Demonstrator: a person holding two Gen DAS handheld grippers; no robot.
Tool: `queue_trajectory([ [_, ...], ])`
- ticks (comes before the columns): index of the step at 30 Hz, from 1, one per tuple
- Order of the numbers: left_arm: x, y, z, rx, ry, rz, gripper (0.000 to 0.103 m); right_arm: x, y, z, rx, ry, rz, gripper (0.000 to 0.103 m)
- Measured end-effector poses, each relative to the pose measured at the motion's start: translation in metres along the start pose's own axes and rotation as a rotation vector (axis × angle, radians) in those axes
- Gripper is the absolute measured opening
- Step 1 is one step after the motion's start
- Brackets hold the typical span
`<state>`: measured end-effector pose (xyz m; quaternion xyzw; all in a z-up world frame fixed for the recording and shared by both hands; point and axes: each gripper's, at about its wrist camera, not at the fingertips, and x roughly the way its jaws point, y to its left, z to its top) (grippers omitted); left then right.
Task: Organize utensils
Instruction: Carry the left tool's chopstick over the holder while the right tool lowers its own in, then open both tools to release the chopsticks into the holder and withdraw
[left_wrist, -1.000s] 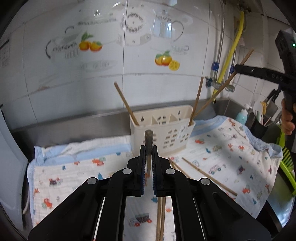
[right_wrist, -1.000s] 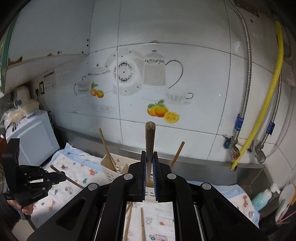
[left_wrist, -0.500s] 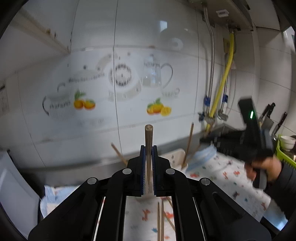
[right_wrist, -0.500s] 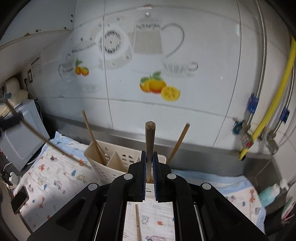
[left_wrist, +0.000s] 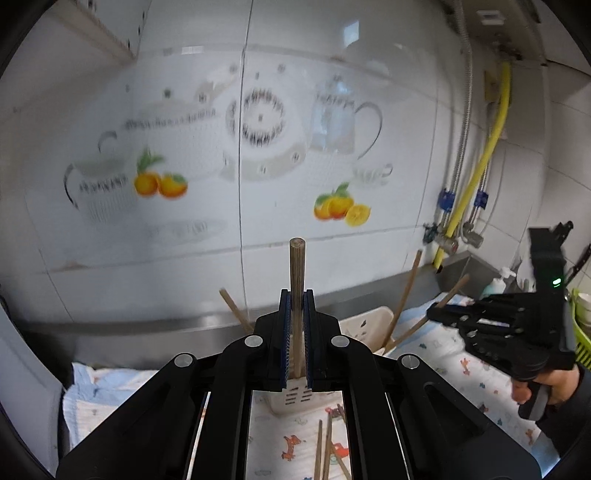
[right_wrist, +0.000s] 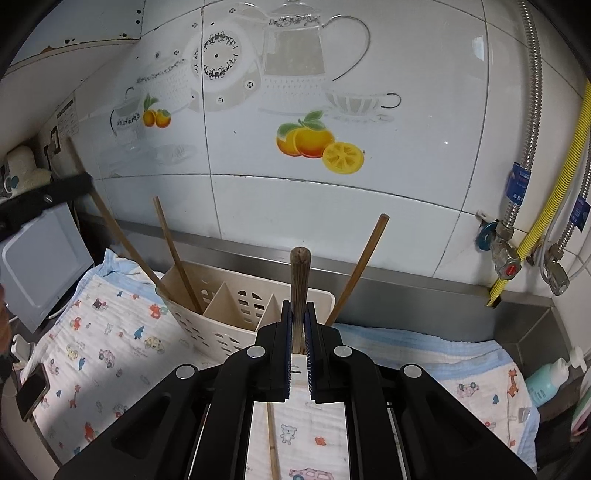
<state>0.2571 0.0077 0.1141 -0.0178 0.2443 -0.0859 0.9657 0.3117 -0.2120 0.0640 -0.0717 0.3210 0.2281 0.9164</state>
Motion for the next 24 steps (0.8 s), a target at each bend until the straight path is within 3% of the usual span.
queue_trajectory([
  [9,0.033,0.016,-0.017,-0.064,0.089,-0.020,0.006,0.001,-0.004,-0.002,0.013,-0.003,0.005,0.008],
  [12,0.033,0.017,-0.016,-0.070,0.080,-0.020,0.008,-0.004,-0.005,-0.002,0.016,-0.018,0.002,0.018],
  [17,0.018,0.013,-0.014,-0.059,0.052,0.003,0.010,-0.022,-0.005,-0.003,0.023,-0.053,-0.001,0.024],
  [20,0.004,0.011,-0.016,-0.051,0.036,0.010,0.023,-0.038,-0.006,-0.010,0.032,-0.077,0.001,0.029],
  [24,-0.017,0.007,-0.028,-0.037,0.020,0.026,0.023,-0.062,-0.003,-0.028,0.045,-0.101,0.003,0.029],
])
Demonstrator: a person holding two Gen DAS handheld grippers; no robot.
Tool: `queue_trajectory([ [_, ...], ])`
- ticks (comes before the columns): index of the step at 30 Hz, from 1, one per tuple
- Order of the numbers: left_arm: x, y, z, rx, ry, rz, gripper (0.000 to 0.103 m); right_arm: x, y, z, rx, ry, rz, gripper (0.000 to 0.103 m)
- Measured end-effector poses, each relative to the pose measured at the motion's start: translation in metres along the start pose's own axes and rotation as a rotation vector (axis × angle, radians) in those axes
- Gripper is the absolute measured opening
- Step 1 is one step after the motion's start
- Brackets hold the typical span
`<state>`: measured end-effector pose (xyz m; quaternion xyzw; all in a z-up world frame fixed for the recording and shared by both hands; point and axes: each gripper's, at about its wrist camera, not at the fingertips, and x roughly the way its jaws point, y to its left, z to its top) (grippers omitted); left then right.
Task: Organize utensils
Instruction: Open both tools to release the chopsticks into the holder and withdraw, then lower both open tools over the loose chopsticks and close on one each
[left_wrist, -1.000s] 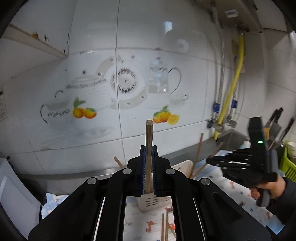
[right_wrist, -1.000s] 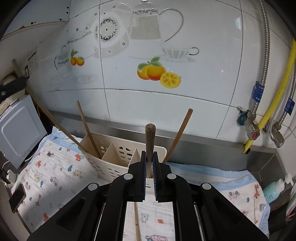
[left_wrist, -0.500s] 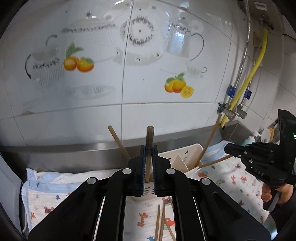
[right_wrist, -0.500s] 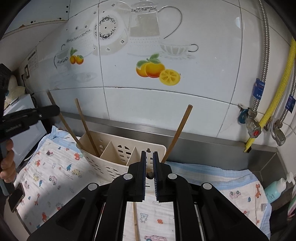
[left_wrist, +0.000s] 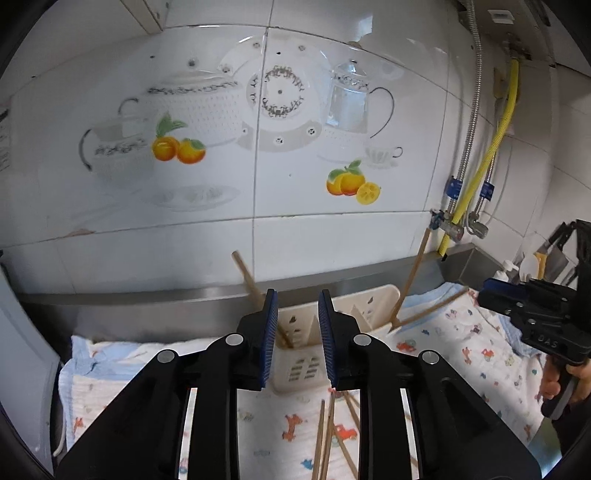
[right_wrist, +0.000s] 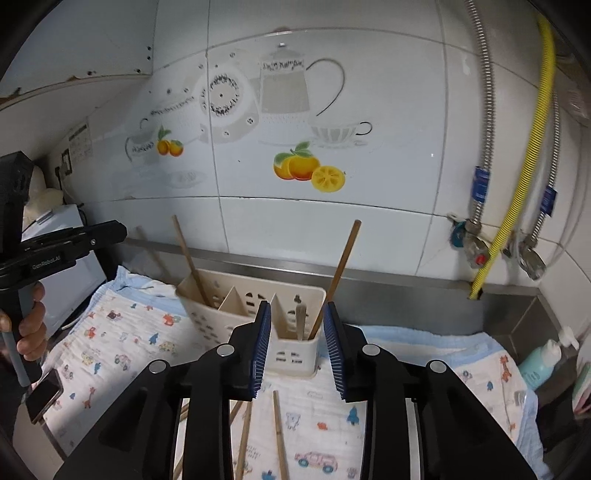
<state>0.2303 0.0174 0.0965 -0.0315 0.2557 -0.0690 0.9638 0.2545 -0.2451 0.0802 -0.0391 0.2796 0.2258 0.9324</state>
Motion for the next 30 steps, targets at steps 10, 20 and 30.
queue_trajectory([
  [10,-0.041,-0.009,-0.067,0.026,0.028,-0.027,0.023,-0.039,0.016,-0.066,0.023,0.010,0.028,0.033],
  [20,-0.019,-0.004,-0.168,0.043,0.236,-0.060,0.023,-0.042,0.025,-0.142,0.069,0.087,0.039,0.034],
  [30,0.013,0.005,-0.222,0.030,0.381,-0.092,0.022,-0.037,0.017,-0.179,0.121,0.147,0.009,0.034],
])
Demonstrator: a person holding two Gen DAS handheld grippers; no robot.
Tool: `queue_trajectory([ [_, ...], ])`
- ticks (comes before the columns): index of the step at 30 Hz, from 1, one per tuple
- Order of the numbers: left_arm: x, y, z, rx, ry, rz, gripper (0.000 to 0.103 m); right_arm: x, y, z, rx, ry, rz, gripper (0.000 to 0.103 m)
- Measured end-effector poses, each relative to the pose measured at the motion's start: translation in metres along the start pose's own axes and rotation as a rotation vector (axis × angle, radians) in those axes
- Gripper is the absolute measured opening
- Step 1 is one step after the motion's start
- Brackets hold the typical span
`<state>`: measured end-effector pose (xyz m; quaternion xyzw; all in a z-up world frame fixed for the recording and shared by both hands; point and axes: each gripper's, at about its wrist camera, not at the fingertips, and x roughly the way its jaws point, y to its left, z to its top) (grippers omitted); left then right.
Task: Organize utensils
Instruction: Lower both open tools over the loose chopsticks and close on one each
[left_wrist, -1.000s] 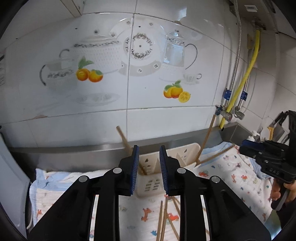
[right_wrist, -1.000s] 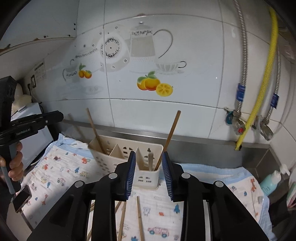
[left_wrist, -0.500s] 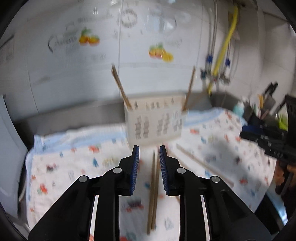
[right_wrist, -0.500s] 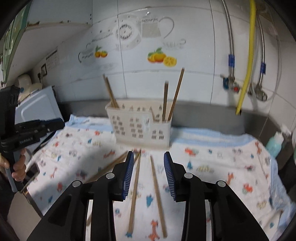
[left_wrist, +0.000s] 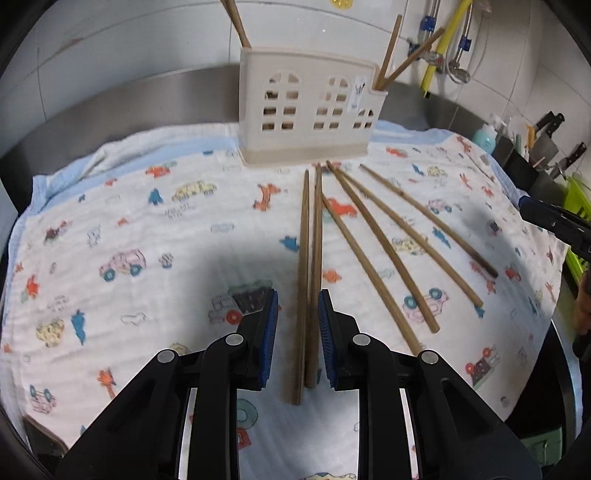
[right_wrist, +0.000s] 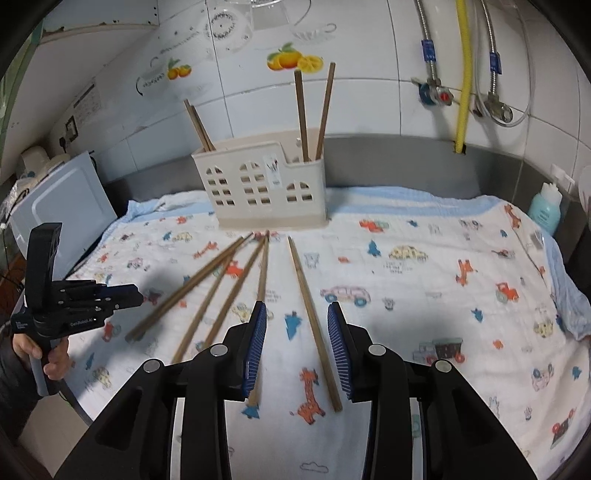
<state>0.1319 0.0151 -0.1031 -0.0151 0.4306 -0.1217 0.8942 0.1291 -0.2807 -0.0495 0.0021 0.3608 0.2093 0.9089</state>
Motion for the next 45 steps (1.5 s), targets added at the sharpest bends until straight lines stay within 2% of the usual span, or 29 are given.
queue_trajectory([
  [13,0.021,0.001,-0.008,0.010,0.048,0.012,0.022,0.010,0.000,-0.009,0.013,0.026,0.008,0.034],
  [26,0.023,-0.003,-0.010,0.042,0.048,0.035,0.022,0.016,-0.001,-0.012,0.011,0.036,0.002,0.034],
  [35,0.027,-0.003,-0.012,0.057,0.045,0.094,0.019,0.018,-0.005,-0.015,0.022,0.045,0.003,0.034],
  [45,0.025,-0.003,-0.015,0.028,0.028,0.093,0.017,0.029,-0.008,-0.025,0.007,0.073,-0.018,0.023],
])
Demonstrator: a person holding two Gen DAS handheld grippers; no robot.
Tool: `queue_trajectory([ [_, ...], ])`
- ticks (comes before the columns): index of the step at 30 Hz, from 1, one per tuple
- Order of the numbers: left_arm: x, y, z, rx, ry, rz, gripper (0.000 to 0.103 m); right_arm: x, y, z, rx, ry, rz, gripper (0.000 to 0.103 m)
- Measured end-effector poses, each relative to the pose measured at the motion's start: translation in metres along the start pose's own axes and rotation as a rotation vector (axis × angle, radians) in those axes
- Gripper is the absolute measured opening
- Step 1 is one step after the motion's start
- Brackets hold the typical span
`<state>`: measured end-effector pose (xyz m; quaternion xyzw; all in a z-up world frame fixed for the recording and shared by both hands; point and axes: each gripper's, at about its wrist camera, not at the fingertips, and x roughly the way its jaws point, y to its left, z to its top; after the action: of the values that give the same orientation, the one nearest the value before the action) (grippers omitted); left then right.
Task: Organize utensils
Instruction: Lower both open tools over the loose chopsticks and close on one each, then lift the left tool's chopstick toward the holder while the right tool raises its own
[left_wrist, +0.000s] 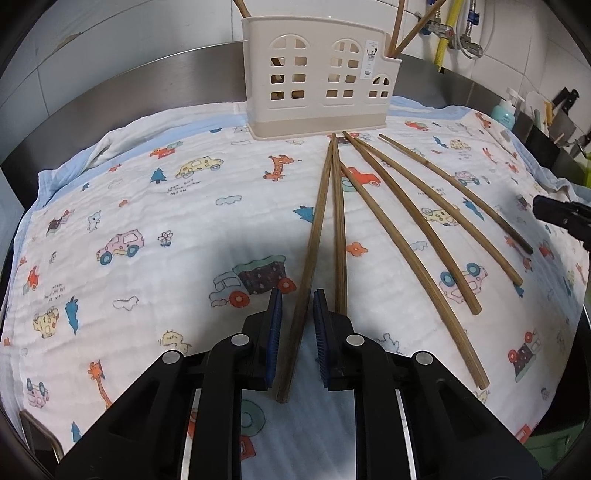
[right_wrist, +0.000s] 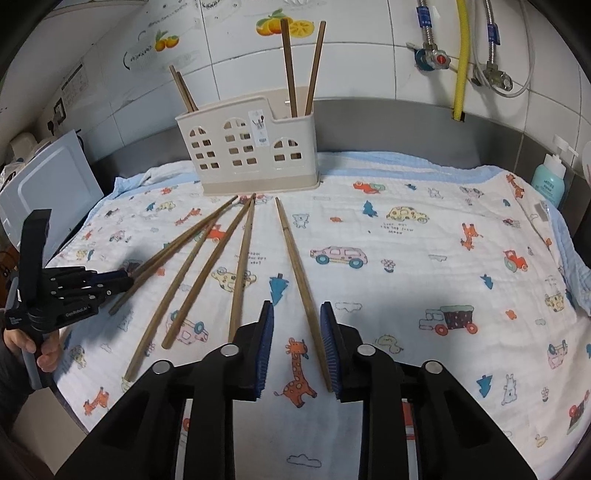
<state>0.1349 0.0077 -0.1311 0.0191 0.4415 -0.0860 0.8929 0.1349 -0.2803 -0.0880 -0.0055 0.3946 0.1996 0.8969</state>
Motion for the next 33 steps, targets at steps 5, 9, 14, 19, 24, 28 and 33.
queue_trajectory([
  [5,0.000,0.001,0.000,-0.003,-0.006,-0.010,0.017,0.015,-0.001,-0.002,-0.011,0.029,-0.008,0.018],
  [9,0.000,0.004,0.000,-0.019,-0.005,-0.032,0.017,0.029,-0.001,-0.002,-0.035,0.051,-0.016,0.018],
  [14,-0.001,0.004,-0.001,-0.018,-0.004,-0.042,0.017,0.042,-0.001,-0.005,-0.067,0.071,-0.035,0.018],
  [19,0.000,0.002,0.000,-0.006,-0.006,-0.040,0.017,0.048,-0.004,-0.009,-0.070,0.080,-0.035,0.014],
  [24,0.002,-0.001,0.002,0.004,-0.007,-0.023,0.017,0.048,-0.003,-0.010,-0.089,0.074,-0.054,0.010],
  [28,0.003,-0.003,0.004,0.007,-0.008,-0.015,0.015,0.047,-0.002,-0.010,-0.092,0.073,-0.056,0.007],
  [33,0.002,0.000,0.004,-0.006,-0.002,-0.023,0.008,0.037,0.000,-0.009,-0.088,0.051,-0.049,0.007],
])
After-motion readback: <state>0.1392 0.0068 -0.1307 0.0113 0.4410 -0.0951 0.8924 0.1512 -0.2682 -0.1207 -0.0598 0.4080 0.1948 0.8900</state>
